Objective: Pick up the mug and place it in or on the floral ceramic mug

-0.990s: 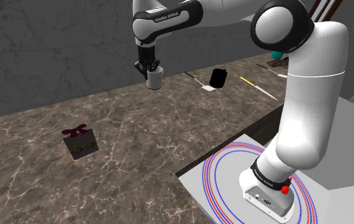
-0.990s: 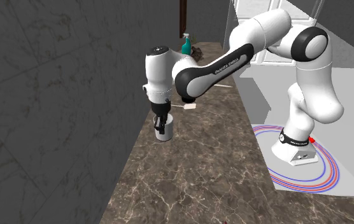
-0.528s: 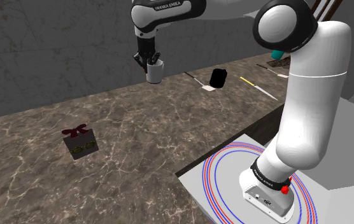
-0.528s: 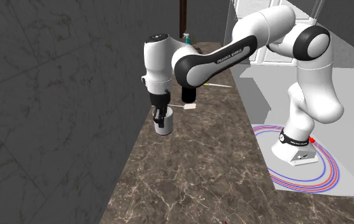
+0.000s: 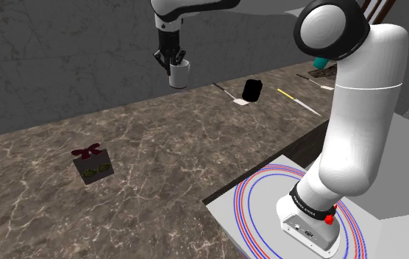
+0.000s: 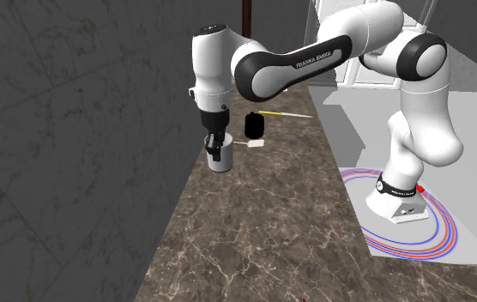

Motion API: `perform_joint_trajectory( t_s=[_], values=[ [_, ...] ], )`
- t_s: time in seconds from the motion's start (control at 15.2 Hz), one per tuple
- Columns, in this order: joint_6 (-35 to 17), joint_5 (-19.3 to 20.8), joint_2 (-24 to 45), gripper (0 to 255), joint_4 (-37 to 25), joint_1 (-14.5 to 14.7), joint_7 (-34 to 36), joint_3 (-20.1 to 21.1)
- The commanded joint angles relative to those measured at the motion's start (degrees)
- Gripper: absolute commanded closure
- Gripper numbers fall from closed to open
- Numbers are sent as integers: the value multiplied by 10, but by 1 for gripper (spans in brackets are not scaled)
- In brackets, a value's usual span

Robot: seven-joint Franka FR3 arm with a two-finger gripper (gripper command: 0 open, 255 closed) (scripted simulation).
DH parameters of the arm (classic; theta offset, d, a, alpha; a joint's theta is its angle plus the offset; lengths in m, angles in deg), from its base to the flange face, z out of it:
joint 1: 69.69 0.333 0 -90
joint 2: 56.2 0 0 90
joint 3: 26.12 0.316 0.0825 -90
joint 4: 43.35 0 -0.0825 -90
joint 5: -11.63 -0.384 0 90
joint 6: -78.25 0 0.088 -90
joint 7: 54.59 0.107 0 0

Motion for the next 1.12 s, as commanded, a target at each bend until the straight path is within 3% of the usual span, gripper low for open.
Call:
perform_joint_trajectory(
  t_s=[0.0, 0.33, 1.06],
  values=[
    [17, 0, 0, 255, -17, 0, -2, 0],
    [52, -1, 3, 255, -55, 2, -4, 0],
    [4, -24, -105, 255, 90, -91, -133, -42]
  ],
)
